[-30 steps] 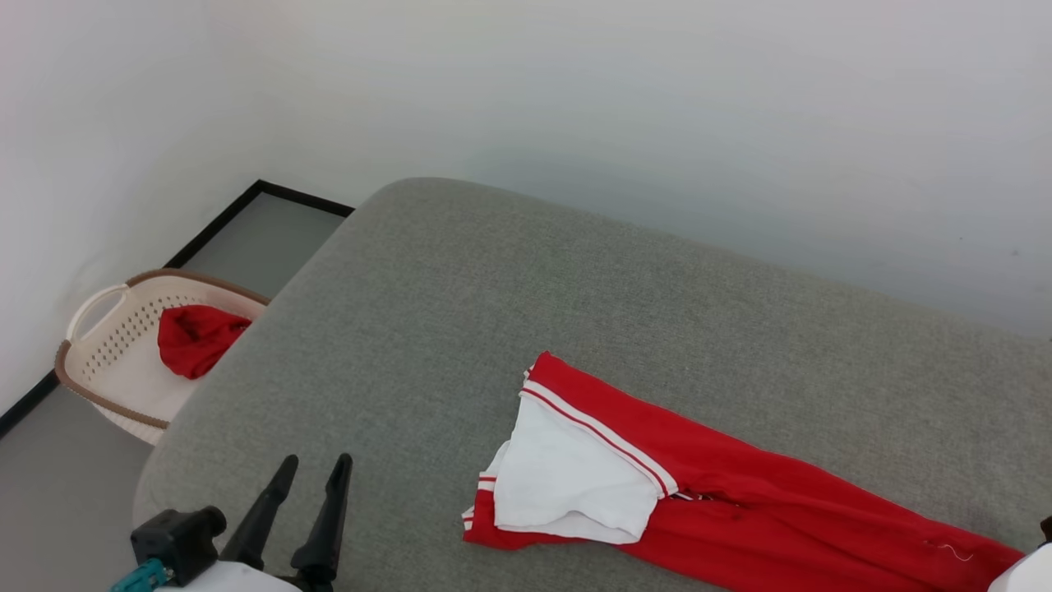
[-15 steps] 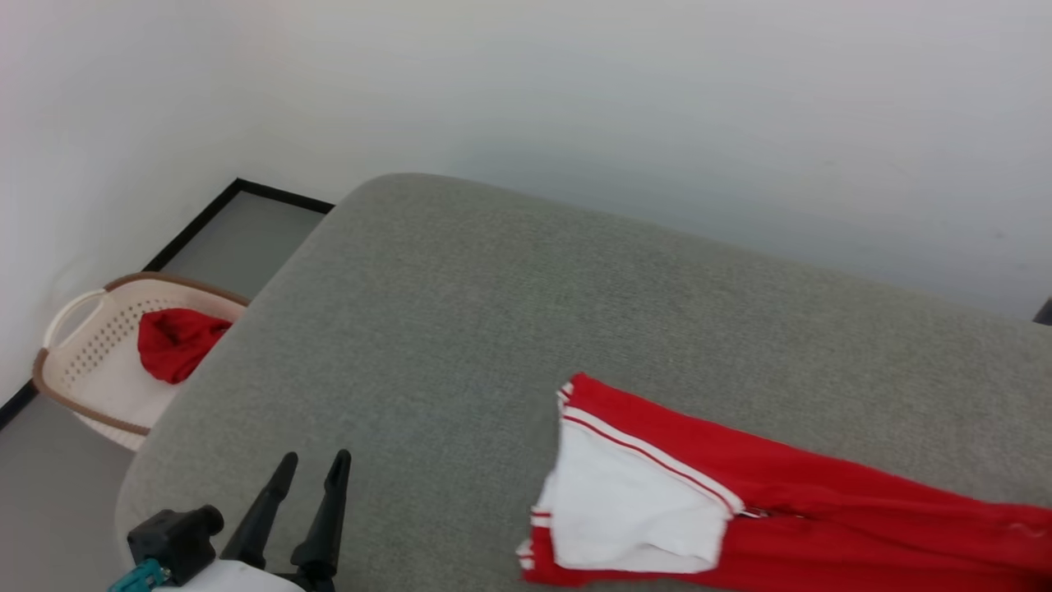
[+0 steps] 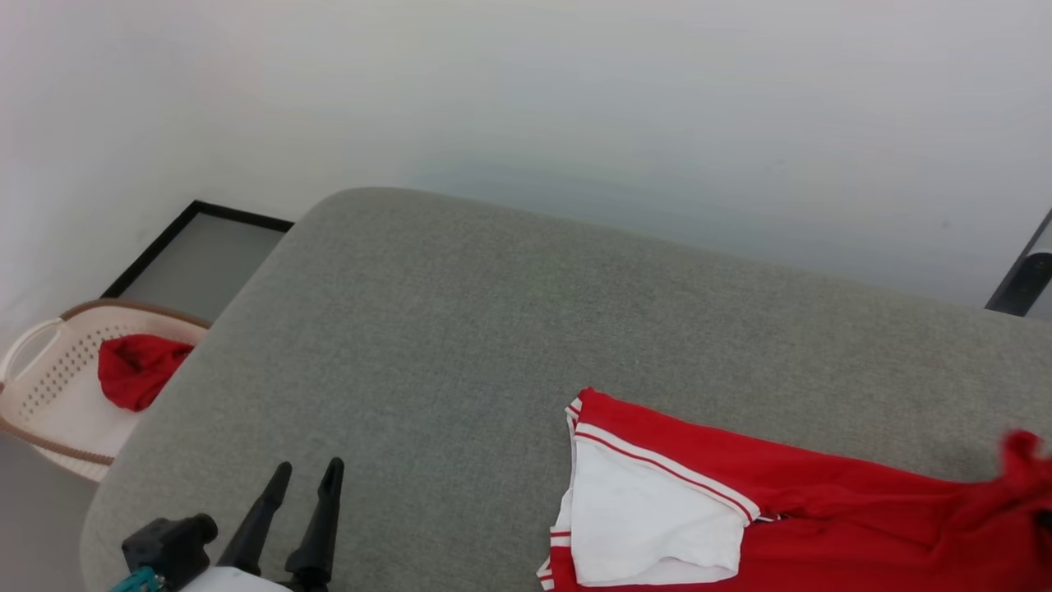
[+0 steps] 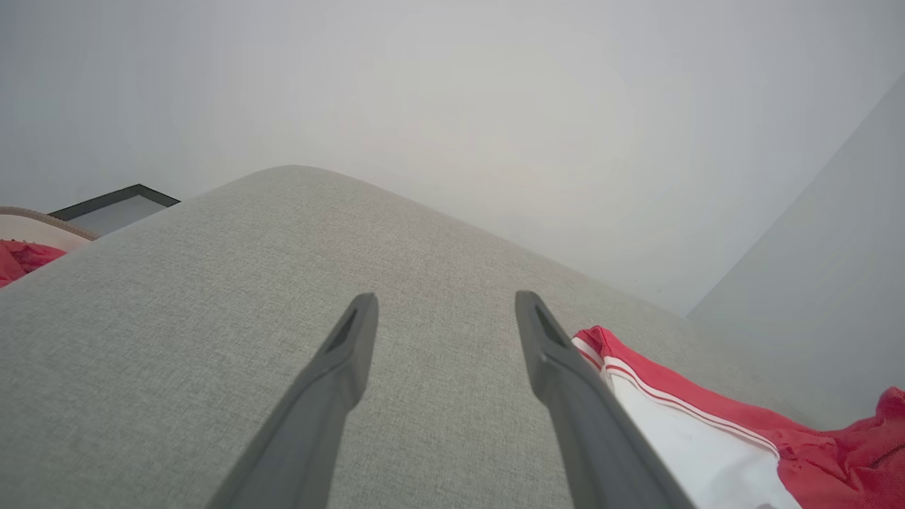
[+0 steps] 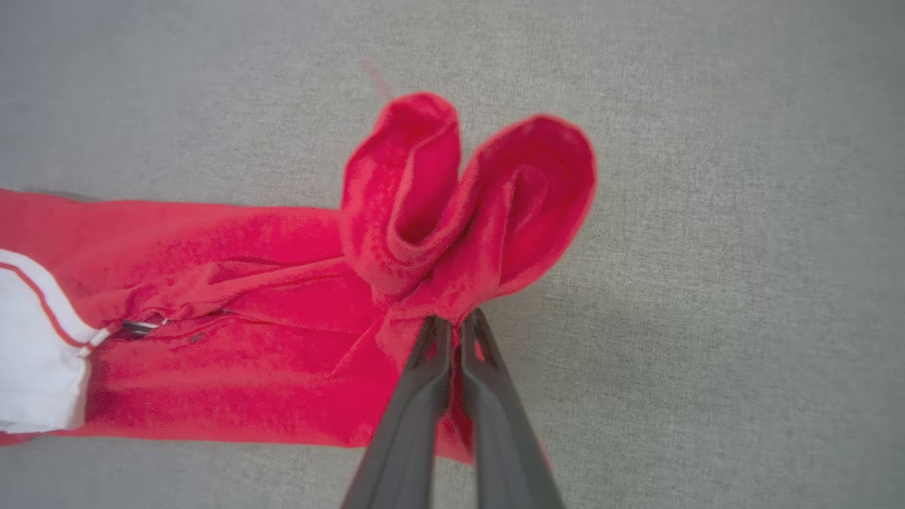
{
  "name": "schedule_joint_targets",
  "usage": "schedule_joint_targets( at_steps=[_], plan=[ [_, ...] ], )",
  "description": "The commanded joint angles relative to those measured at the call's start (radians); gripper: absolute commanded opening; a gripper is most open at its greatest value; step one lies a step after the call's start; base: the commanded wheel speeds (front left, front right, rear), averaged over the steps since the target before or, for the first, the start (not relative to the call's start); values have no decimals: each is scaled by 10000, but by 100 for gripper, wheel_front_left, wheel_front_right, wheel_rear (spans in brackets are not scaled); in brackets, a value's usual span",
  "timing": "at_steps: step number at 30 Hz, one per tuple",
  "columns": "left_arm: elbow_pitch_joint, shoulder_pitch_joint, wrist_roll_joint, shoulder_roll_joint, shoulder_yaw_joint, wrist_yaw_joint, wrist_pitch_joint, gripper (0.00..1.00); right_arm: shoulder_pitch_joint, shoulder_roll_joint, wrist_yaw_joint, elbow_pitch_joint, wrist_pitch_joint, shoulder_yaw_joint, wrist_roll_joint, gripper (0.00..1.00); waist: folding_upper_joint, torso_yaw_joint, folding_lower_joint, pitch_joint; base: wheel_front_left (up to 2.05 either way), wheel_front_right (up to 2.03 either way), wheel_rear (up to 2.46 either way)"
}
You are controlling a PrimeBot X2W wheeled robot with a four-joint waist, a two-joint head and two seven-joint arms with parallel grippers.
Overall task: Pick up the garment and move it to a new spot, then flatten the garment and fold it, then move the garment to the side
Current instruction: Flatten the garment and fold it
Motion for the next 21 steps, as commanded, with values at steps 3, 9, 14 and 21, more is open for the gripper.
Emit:
schedule_joint_targets(
  at_steps=[3, 9, 14, 21],
  plan=[
    [25, 140, -113, 16, 47, -23, 23, 100, 115, 264, -7, -1037, 313, 399, 472, 0, 0, -113, 0, -125, 0, 0, 0],
    [38, 78, -179, -62, -43, 12, 105, 100, -241, 973, -7, -2640, 909, 1551, 776, 0, 0, -54, 0, -219, 0, 0, 0],
    [121, -59, -240, -129, -157, -25, 167, 100, -704, 1635, -7, -2931, 998, 2679, 676, 0, 0, 198, 0, -207, 0, 0, 0],
    [331, -345, -259, -278, -401, -88, 224, 100, -1310, 2322, -7, -2234, 571, 4130, 513, 0, 0, 726, 0, -180, 0, 0, 0]
  ],
)
